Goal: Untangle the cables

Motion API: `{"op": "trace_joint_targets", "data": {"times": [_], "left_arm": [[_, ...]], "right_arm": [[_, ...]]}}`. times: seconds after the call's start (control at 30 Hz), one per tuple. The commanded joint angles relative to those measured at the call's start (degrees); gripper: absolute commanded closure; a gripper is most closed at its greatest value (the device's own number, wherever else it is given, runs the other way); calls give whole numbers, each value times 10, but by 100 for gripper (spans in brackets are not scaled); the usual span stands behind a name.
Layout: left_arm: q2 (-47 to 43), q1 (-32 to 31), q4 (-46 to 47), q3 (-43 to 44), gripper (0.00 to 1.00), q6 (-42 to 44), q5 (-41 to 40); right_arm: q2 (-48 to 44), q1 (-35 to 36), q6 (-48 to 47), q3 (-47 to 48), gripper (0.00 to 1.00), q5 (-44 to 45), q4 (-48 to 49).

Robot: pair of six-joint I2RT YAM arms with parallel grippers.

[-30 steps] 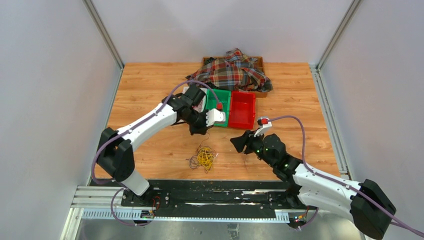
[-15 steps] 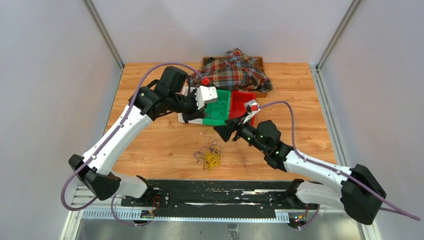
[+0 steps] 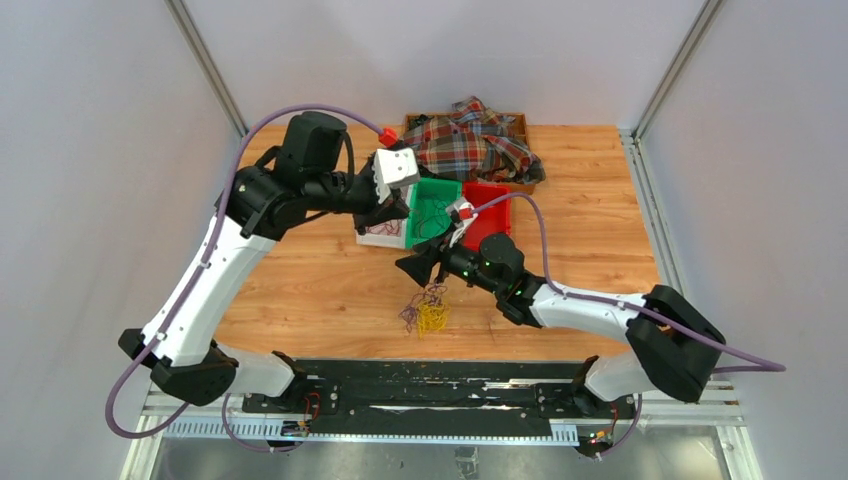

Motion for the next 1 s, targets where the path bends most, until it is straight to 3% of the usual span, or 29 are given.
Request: {"op": "trace_joint_targets", "data": {"times": [0.0, 0.27, 0.6, 0.97], "left_arm": [[-7, -4, -2, 56, 100, -11, 17], [15, -5, -2, 175, 100, -27, 8], [51, -5, 10, 340, 100, -42, -12], [13, -5, 227, 335, 100, -47, -81]], "right_arm": [[30, 16, 13, 17, 38, -21, 51], [81, 19, 41, 6, 49, -10, 72], [157, 29, 74, -4, 55, -22, 113], [189, 49, 77, -26, 53, -4, 125]]}}
